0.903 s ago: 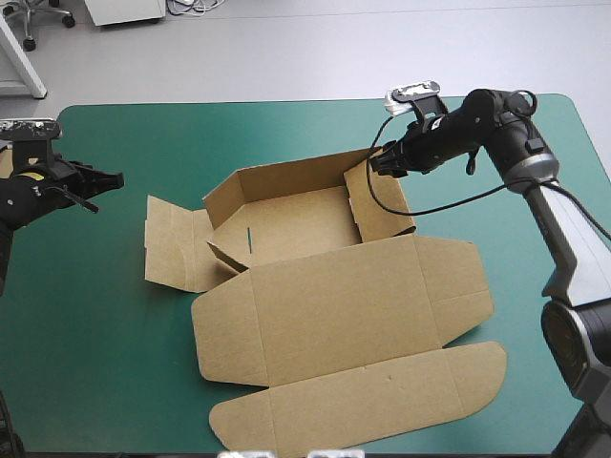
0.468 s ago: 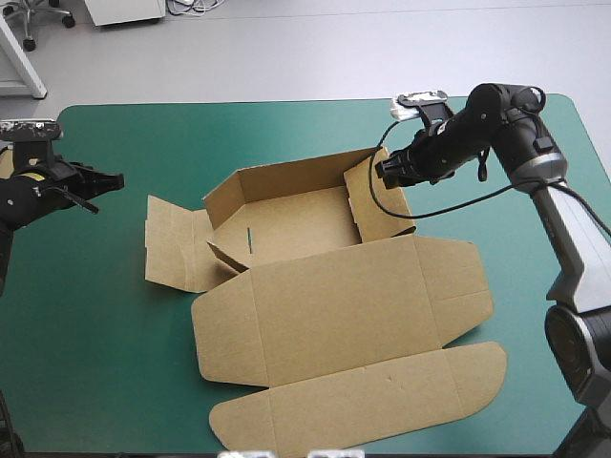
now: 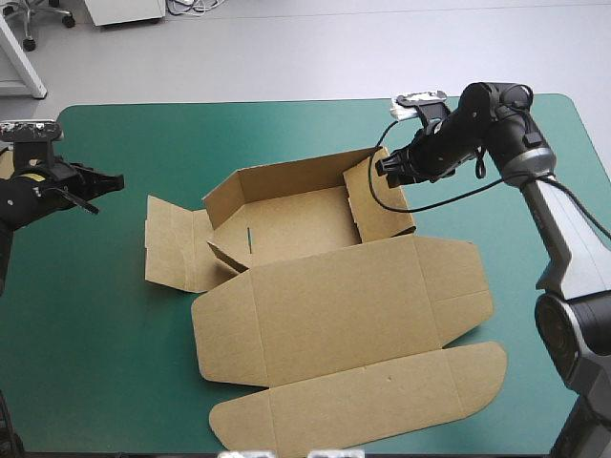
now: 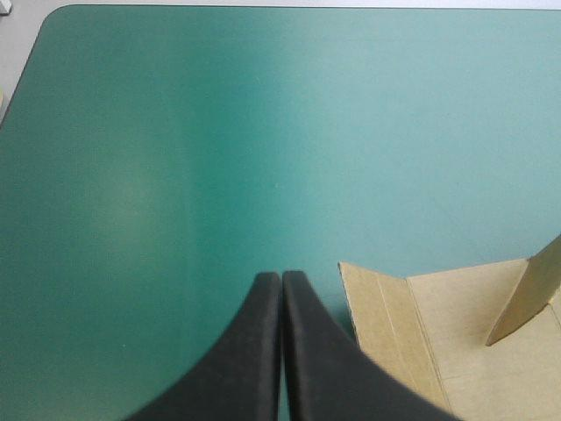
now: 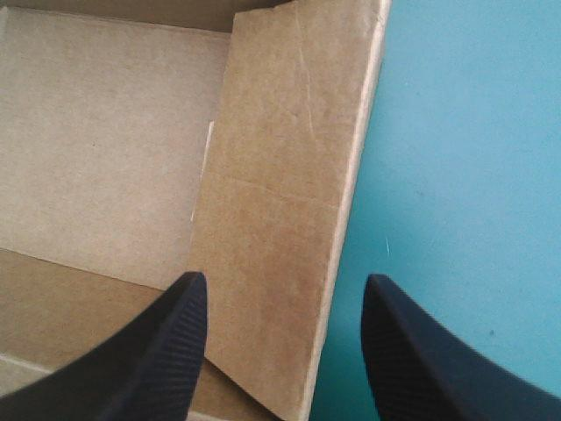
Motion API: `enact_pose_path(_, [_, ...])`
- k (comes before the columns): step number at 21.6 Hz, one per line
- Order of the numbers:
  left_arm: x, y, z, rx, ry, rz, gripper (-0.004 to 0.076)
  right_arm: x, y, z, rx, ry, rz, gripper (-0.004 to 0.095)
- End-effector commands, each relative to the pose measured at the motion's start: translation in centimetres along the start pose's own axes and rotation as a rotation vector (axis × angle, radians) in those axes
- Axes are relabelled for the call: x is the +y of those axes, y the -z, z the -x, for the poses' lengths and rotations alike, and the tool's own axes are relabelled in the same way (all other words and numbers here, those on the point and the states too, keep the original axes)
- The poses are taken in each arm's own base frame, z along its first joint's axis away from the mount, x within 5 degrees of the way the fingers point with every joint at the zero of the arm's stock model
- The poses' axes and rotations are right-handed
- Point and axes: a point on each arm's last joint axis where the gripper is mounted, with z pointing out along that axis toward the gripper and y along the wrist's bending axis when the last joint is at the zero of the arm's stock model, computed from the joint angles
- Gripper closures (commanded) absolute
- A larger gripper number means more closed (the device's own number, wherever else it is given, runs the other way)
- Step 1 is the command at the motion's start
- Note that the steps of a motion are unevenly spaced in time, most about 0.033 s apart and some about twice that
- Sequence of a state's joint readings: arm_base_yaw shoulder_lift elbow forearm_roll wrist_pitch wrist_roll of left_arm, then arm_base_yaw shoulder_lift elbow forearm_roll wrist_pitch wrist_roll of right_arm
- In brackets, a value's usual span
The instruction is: Fold the box
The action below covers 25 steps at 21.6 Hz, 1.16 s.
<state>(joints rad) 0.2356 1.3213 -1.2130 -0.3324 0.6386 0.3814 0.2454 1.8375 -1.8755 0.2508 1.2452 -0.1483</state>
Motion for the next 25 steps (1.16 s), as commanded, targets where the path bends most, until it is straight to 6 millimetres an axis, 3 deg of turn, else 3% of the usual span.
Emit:
enact_pose_path(1, [0.0,1.5,1.4,-0.103,0.008,0.018,0.0731,0.3,2.0,0.3,-0.057,0.008,-0.008,0.0408])
enact_pose_path(5, [0.0,1.5,1.5,-0.105,0.008,0.018,0.0731,-0.1,0.6,0.4,-0.022,-0.014,-0.006,0.0412])
enact_pose_path(10, [0.0,1.5,1.5,-0.107,0.010,0.018,0.0731,-0.6,-2.0,-1.3,0.080,-0.042,0.005,0.0412])
enact_pose_path(16, [0.0,1.5,1.5,-0.107,0.014,0.014,0.0731,-0.6,-2.4,-1.3,0.089,-0.046,0.009,0.0412])
enact_pose_path(25, [-0.1,1.5,1.4,-0.095,0.019,0.005,0.0731,-1.2,-5.9,-1.3,0.157,-0.070,0.046,0.0412])
